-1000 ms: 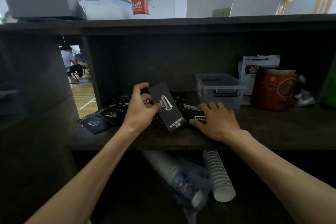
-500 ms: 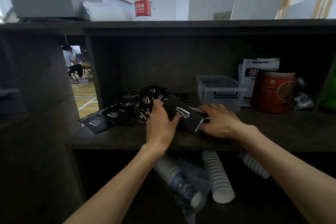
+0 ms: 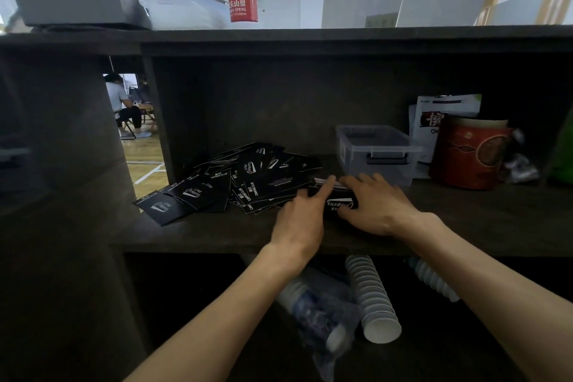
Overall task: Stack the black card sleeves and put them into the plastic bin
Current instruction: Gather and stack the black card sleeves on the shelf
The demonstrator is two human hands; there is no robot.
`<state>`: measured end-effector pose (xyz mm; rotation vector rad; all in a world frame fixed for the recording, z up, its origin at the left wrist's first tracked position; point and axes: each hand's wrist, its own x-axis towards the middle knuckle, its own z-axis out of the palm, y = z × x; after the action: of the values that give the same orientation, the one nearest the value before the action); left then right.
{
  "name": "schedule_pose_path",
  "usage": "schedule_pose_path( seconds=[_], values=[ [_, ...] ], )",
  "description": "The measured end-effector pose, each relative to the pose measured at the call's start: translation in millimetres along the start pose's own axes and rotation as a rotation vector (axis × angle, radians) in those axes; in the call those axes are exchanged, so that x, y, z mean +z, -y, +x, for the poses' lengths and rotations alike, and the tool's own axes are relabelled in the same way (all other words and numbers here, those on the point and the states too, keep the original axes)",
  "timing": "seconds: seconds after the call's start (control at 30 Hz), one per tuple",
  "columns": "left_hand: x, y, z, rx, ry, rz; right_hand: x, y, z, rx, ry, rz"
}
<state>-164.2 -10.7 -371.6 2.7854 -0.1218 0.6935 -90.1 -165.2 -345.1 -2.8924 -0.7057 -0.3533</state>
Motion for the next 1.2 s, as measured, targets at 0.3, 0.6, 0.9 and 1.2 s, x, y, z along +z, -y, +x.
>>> schedule_pose_path(
  seconds=[0.3, 0.6, 0.9, 1.2],
  values=[
    [15.4, -18.1, 6.4, -0.067, -0.019, 0.021, 5.0, 8.1, -5.5, 0.035, -0.053, -0.108],
    [-3.6, 67.1, 44.7, -0.244, -0.039, 0.125, 15.6, 3.6, -8.4, 0.006, -0.177, -0.090],
    [-4.7, 73.6, 34.1, 0.014, -0.204, 0.330, 15.5, 3.5, -8.4, 0.021, -0.166, -0.078],
    [-61.4, 60.2, 23.8, 0.023, -0.561, -0.183, 12.4, 5.8, -11.8, 0.036, -0.143, -0.065]
  ],
)
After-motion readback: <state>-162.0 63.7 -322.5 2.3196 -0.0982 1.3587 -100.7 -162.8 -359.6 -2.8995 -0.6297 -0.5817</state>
